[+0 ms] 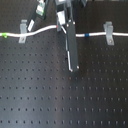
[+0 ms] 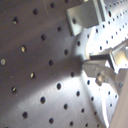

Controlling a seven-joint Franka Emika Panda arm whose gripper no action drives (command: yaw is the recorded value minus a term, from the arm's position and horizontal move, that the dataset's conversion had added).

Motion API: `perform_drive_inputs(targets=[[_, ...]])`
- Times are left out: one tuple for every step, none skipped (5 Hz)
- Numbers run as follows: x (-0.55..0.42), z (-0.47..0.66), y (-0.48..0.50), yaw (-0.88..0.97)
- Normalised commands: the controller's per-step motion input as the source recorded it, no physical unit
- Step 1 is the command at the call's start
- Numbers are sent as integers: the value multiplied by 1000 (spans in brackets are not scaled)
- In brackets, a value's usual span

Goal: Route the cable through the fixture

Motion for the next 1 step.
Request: perform_drive_inputs(targets=[[0, 0, 0, 9]])
